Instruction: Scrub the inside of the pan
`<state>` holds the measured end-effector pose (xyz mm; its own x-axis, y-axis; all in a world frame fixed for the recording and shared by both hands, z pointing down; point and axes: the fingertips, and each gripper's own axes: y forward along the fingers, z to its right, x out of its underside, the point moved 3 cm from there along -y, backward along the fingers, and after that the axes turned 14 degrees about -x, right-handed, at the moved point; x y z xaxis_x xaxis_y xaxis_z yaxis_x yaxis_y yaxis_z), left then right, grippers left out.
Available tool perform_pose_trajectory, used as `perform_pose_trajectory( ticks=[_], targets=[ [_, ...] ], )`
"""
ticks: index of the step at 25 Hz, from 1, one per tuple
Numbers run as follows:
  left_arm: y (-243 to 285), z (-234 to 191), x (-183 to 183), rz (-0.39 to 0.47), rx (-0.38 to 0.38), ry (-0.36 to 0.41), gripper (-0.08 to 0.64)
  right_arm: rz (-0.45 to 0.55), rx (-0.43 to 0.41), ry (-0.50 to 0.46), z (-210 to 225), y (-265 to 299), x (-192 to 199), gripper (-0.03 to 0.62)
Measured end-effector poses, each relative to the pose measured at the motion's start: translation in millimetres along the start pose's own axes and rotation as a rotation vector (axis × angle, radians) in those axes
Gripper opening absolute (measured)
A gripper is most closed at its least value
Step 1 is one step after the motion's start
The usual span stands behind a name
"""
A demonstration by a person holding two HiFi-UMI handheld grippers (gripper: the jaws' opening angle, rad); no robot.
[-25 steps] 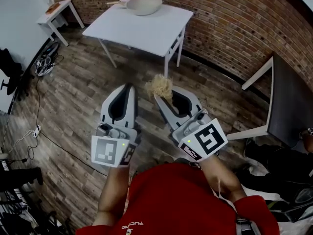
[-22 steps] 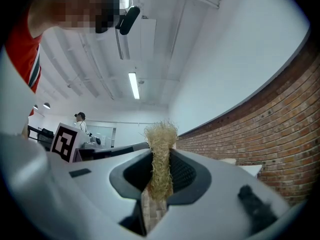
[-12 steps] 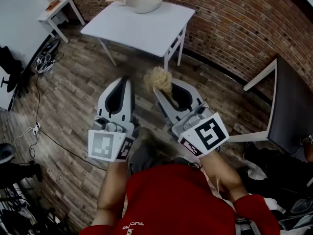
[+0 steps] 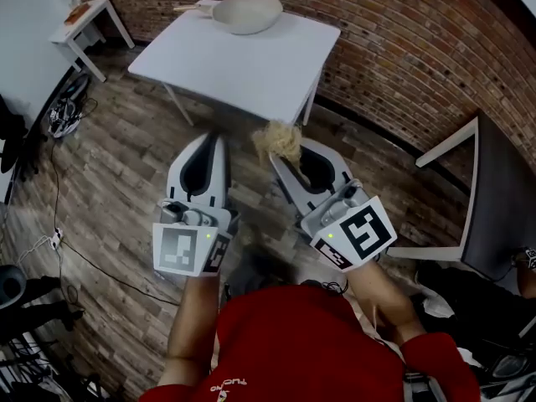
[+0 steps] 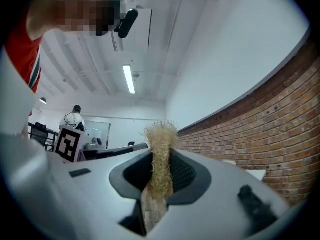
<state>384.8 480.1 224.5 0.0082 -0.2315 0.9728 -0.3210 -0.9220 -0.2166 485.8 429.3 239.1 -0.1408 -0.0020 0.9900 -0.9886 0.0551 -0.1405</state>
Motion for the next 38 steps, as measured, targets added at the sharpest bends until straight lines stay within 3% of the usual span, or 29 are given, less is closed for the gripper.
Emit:
perform_pose_trajectory(
  ticks=[9, 17, 29, 38],
  targets=[
    [112.3, -89.4, 11.9, -0.011, 0.052, 0.008, 0.023, 0.001, 0.078, 0.013, 85.9, 104.4, 8.9, 0.087],
    [182.1, -154.6, 25.2, -0.021, 0.086, -0.003, 0.023, -0.031, 0.132, 0.006, 134.6, 177.5, 19.2, 0.087],
    [239.6, -192.4, 48.5, -0.042, 0.079, -0.022, 0.023, -0.048, 0.156, 0.017, 184.3, 227.8, 40.3, 0.087],
    [319.8, -214.5, 77.8, -0.052, 0.07, -0.01, 0.023, -0.033, 0.155, 0.031, 265.6, 268.5, 60.6, 0.087]
  ],
)
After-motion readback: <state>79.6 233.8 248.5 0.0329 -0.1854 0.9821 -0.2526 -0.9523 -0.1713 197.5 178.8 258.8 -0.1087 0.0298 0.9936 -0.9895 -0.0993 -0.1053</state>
